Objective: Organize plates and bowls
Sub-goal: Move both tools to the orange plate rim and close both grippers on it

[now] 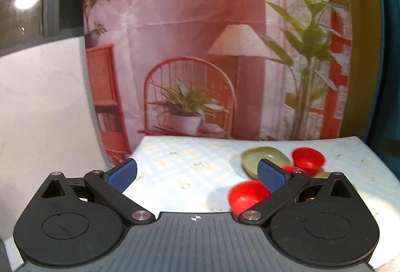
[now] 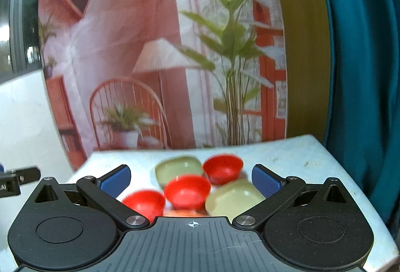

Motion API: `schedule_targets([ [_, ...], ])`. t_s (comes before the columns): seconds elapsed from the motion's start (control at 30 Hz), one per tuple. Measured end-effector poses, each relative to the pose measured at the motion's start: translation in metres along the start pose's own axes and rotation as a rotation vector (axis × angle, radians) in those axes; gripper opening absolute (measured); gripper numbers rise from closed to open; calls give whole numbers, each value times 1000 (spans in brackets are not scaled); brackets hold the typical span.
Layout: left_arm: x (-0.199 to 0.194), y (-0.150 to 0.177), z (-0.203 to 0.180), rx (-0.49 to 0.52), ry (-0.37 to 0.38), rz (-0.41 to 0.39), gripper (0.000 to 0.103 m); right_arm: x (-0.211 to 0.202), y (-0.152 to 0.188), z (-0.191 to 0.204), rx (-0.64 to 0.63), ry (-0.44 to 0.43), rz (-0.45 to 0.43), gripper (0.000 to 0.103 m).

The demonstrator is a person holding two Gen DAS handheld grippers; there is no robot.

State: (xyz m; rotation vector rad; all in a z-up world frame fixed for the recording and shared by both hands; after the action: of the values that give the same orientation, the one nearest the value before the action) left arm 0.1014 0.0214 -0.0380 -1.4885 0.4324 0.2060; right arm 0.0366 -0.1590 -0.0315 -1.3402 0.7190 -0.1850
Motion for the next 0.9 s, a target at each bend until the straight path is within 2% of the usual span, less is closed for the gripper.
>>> schedule_targets([
  [0.13, 16, 0, -2, 37, 20, -11, 103, 15, -8, -7, 4, -21, -68, 103],
  [0.3, 45, 11, -4, 23, 53, 22, 103, 46, -5, -10, -40, 30, -70, 103],
  [0.53, 92, 49, -21, 46, 113, 142, 103, 89, 41, -7, -44, 3, 81, 103],
  [0.67, 118, 73, -29, 25, 161, 230, 103, 103, 78, 1, -118, 28, 159, 103],
  [0.8, 138, 96, -35, 14, 190, 294, 103, 117, 106, 4, -155, 15, 233, 102],
  [0.9, 152, 112, -41, -2, 208, 353, 103, 123, 122, 2, -138, -10, 285, 94],
])
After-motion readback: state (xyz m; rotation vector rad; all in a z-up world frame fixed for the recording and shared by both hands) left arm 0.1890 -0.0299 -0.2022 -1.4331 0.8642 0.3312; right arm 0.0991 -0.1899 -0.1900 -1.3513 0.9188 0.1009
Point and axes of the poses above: each gripper's, at about its wrist camera, not at the fingertips, and x roughly the way its jaws point, z to its left, y to its underside, the point moved 8 cm from there along x, roughly the way its jaws point, and after that the axes turned 12 degrees about y, right-handed, at the moved point
